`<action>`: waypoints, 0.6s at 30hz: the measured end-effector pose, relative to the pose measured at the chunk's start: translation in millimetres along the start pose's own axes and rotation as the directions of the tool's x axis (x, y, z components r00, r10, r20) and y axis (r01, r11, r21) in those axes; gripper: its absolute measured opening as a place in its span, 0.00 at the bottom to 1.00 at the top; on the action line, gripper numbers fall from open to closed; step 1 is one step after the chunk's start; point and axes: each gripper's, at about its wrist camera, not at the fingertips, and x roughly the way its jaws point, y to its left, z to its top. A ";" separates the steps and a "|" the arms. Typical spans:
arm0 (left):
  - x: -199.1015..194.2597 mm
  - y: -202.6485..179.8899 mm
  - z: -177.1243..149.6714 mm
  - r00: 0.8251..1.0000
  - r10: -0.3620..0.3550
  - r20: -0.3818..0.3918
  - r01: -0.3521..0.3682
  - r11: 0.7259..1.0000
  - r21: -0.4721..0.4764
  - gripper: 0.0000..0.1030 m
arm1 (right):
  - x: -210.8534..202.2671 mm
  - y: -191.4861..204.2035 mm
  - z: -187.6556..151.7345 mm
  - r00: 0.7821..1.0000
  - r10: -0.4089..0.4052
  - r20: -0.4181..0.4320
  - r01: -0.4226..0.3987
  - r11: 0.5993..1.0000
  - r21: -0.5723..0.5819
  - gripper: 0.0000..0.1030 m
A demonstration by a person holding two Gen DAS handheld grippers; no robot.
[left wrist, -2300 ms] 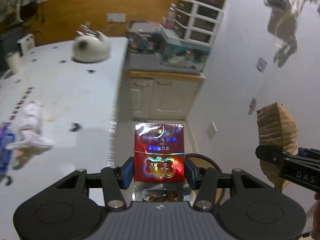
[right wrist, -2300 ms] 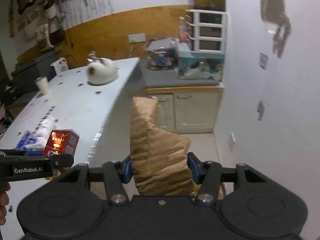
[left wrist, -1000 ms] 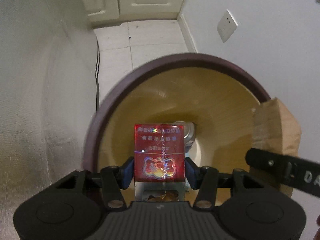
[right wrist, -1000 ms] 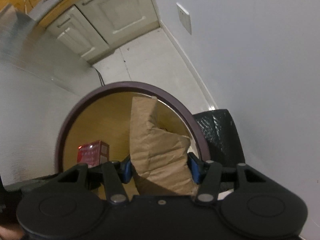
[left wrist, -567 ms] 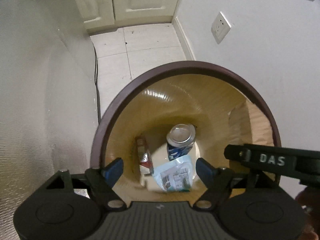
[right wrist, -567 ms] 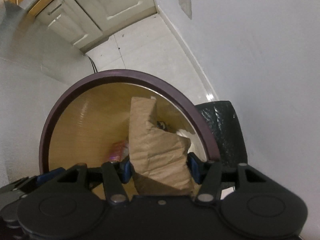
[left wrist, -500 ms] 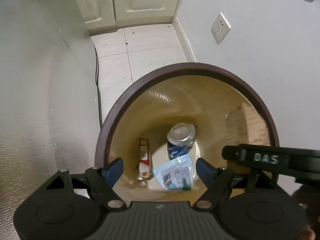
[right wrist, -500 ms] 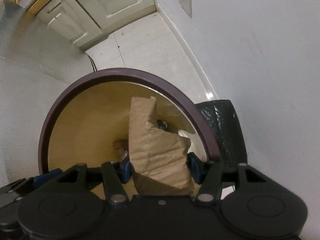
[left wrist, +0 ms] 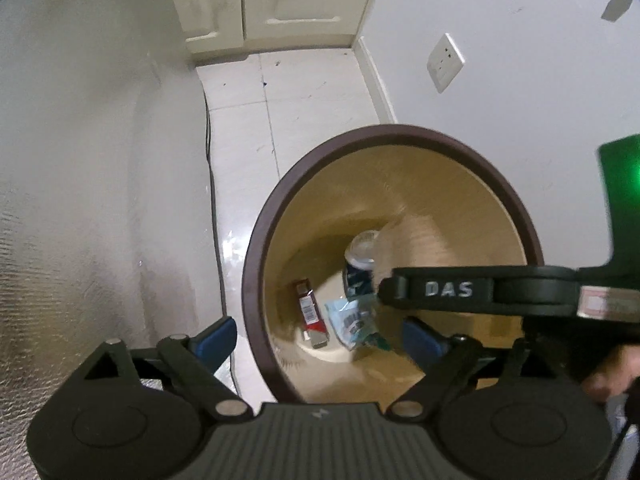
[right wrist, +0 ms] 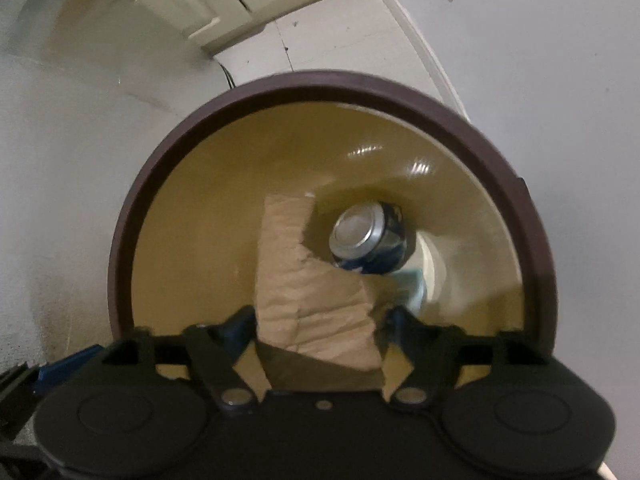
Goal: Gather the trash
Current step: 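Open the left tool over the wastebasket while the right tool releases the paper bag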
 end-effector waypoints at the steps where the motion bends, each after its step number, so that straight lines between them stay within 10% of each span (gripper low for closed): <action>1: 0.3 0.4 -0.1 1.000 0.000 -0.005 0.000 1.000 0.001 0.87 | -1.8 0.8 -1.6 1.000 -0.007 0.007 0.007 1.000 -0.002 0.81; 18: -32.0 9.0 -17.4 1.000 0.008 -0.005 -0.008 1.000 0.006 1.00 | -75.0 -9.9 -30.8 0.996 -0.058 0.073 0.066 0.992 -0.106 0.90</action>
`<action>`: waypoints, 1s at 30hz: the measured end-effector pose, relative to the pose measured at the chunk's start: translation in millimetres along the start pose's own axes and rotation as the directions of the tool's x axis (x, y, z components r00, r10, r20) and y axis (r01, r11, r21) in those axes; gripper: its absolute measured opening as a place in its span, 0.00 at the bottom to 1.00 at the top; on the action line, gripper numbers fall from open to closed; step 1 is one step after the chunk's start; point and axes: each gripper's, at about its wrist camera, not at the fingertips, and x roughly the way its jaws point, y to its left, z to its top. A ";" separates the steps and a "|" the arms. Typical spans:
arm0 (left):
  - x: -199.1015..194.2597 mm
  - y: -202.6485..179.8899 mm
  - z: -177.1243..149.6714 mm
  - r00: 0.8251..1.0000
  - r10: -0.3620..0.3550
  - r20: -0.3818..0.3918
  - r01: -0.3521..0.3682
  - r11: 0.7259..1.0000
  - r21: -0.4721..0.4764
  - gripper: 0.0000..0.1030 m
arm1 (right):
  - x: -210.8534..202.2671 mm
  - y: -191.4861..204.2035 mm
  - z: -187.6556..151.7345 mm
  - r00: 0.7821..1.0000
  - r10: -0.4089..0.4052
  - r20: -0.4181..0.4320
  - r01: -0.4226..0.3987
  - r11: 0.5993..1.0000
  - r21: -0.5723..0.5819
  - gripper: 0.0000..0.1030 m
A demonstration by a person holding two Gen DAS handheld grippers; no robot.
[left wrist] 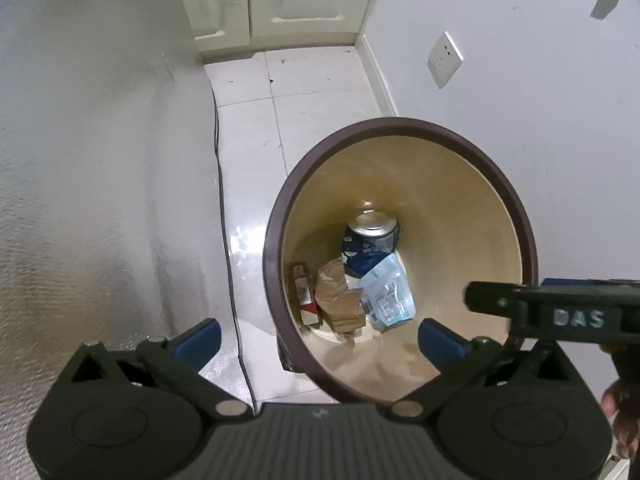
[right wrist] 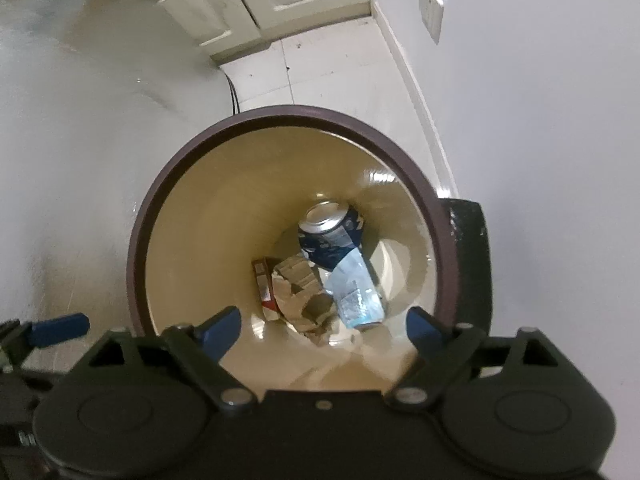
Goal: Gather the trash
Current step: 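Withdraw both tools from the wastebasket back toward the table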
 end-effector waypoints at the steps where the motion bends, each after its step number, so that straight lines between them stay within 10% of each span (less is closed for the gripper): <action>1: -4.0 -0.1 -1.8 1.000 0.000 0.002 0.000 1.000 0.003 1.00 | -5.5 -0.8 -3.5 1.000 -0.003 0.008 0.003 1.000 -0.004 0.91; 30: -170.9 -9.2 -64.6 0.979 -0.007 0.204 0.006 1.000 0.005 1.00 | -178.2 -5.7 -79.6 0.961 -0.042 0.275 0.066 0.995 -0.080 1.00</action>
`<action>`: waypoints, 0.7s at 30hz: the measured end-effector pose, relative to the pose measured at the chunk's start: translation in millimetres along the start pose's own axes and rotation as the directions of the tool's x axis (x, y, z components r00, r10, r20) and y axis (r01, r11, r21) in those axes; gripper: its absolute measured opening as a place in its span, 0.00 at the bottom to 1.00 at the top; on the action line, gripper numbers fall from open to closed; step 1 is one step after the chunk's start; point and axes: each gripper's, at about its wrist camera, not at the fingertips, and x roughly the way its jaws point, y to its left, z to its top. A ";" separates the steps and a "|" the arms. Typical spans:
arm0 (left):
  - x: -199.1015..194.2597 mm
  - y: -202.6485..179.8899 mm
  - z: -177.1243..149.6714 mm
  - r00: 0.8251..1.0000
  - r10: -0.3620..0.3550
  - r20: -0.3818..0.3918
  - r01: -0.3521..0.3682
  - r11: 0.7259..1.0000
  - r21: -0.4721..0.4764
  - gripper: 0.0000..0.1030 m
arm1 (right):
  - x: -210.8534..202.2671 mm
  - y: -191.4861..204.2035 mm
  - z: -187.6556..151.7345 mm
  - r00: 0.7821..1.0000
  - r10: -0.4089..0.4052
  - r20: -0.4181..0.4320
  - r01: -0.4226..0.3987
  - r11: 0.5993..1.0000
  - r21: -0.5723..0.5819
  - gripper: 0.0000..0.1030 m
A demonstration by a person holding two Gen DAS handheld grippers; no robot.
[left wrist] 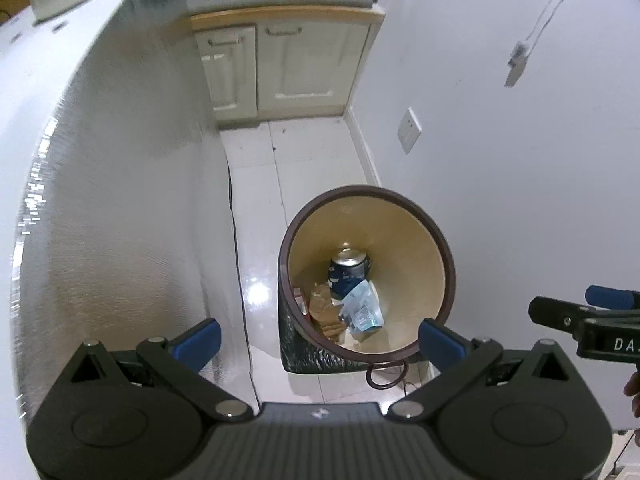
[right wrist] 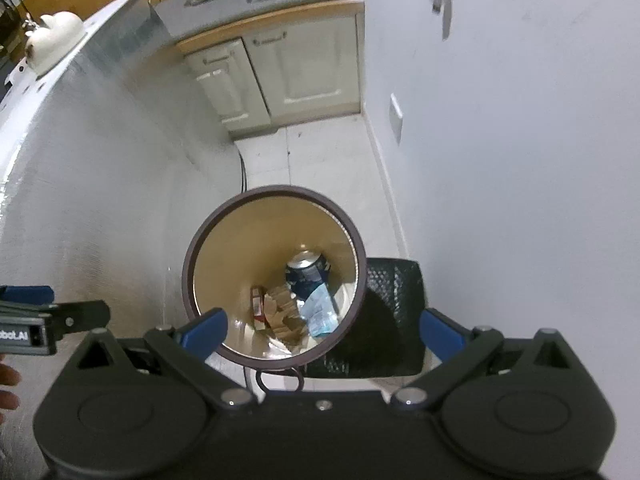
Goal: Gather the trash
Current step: 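Withdraw both tools from the wastebasket back toward the table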
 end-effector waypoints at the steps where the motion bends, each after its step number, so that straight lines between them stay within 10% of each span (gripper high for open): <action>1: -6.4 0.3 -2.1 1.000 0.000 0.009 0.001 1.000 -0.002 1.00 | -6.3 0.1 -2.2 1.000 0.000 0.008 0.000 1.000 0.000 1.00; 21: -135.2 25.2 -50.7 0.971 -0.037 0.238 0.052 0.997 -0.059 1.00 | -132.1 33.0 -29.9 0.978 -0.013 0.210 0.026 0.998 -0.058 1.00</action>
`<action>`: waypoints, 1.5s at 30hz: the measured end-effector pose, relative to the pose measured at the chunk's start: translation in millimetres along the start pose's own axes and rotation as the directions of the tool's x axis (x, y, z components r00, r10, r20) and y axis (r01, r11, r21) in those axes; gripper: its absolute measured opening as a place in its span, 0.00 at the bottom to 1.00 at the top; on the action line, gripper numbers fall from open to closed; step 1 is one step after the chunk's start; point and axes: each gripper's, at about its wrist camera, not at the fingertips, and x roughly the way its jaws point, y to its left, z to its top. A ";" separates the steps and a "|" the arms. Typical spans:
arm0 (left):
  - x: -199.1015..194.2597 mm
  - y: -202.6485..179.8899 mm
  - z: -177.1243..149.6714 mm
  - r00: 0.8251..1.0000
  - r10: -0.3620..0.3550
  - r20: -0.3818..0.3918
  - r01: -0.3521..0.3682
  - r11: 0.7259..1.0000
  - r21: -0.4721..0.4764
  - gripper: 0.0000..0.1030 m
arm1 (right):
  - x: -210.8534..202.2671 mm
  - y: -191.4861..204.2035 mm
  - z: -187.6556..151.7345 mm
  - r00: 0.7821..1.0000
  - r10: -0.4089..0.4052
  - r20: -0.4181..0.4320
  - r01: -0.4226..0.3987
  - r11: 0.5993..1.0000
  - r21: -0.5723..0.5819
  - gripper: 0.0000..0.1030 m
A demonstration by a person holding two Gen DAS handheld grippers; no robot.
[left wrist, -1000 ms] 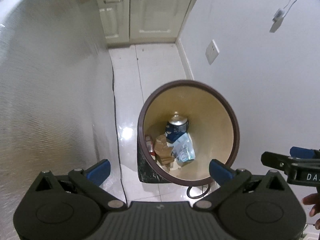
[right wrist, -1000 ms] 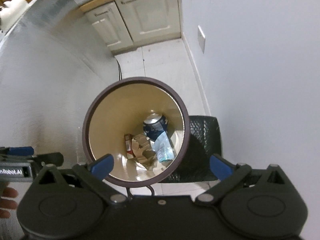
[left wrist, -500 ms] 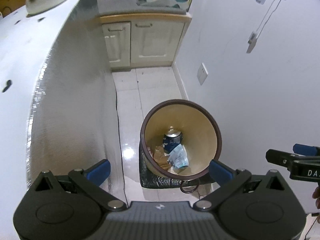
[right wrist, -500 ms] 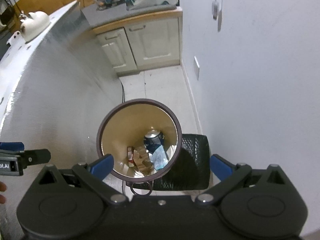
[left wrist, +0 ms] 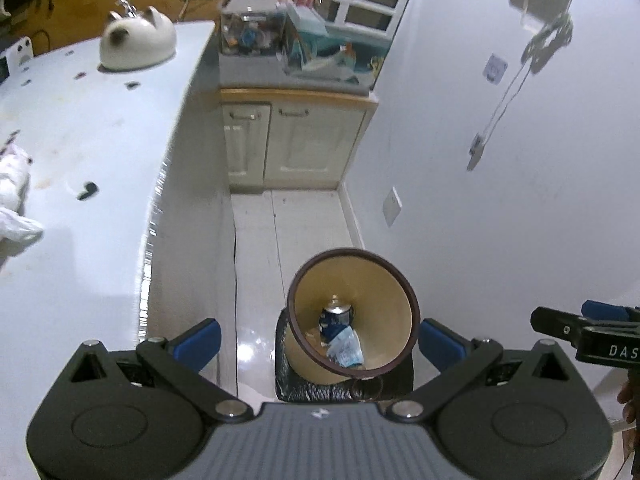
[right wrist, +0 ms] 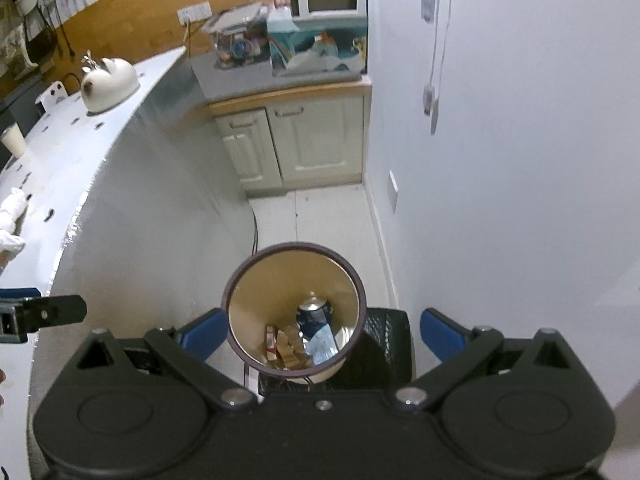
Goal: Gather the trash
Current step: 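Withdraw both tools from the wastebasket back toward the table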
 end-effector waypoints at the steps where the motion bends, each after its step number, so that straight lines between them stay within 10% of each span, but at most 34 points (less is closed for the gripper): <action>1: -7.4 2.8 -0.1 1.000 -0.002 0.013 0.002 1.000 0.000 1.00 | -4.0 2.3 -0.2 1.000 0.000 0.010 0.000 1.000 0.000 1.00; 25: -179.0 135.3 -46.2 0.968 -0.015 0.251 0.018 1.000 -0.011 1.00 | -136.4 158.0 -40.8 0.963 -0.003 0.270 0.012 0.999 -0.032 1.00; 45: -255.8 270.1 -82.0 0.946 0.084 0.312 -0.057 0.994 -0.093 1.00 | -166.2 311.2 -75.4 0.940 0.081 0.330 -0.055 0.995 -0.089 1.00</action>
